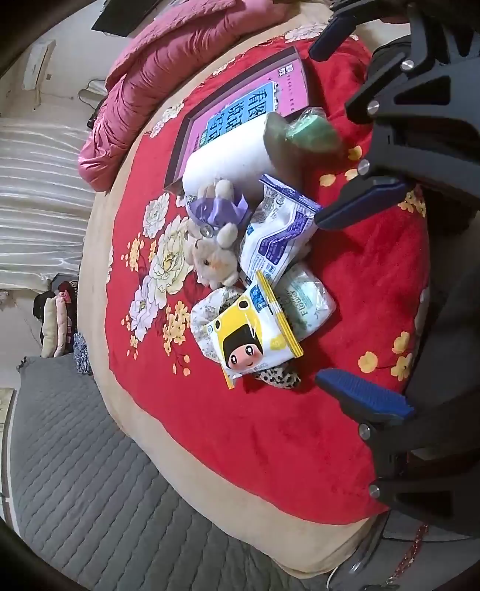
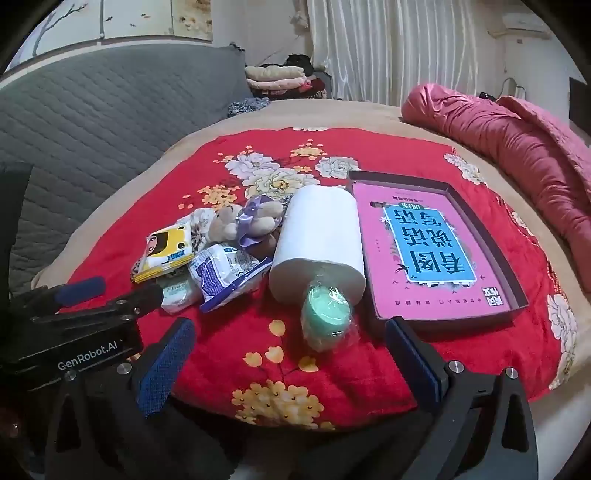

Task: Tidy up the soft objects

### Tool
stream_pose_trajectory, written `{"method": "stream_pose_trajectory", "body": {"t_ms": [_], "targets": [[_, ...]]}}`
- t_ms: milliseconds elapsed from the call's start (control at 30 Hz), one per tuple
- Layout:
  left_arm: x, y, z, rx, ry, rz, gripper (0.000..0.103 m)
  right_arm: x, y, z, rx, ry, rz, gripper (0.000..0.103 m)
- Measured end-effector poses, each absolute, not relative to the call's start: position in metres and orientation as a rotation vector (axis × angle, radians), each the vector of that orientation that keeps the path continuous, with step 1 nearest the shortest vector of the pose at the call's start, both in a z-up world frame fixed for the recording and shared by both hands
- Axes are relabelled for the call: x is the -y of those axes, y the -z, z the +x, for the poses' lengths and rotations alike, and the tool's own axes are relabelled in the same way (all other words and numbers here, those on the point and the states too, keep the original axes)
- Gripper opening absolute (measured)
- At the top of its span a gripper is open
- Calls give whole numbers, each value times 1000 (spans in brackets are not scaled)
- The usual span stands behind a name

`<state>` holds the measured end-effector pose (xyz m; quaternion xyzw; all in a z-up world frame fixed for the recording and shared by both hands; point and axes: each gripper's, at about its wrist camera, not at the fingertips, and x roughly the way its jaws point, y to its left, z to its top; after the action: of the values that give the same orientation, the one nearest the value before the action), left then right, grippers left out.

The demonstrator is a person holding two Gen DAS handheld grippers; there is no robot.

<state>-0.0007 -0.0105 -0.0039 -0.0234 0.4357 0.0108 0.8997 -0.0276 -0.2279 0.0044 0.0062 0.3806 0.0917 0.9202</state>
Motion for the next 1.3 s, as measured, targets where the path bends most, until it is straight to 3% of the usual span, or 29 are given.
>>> {"method": "stream_pose_trajectory", "body": {"t_ms": [1300], "targets": [[4,8,3,-909,-27,-75,77,198,-6,-28,-773,-160,12,102]]}}
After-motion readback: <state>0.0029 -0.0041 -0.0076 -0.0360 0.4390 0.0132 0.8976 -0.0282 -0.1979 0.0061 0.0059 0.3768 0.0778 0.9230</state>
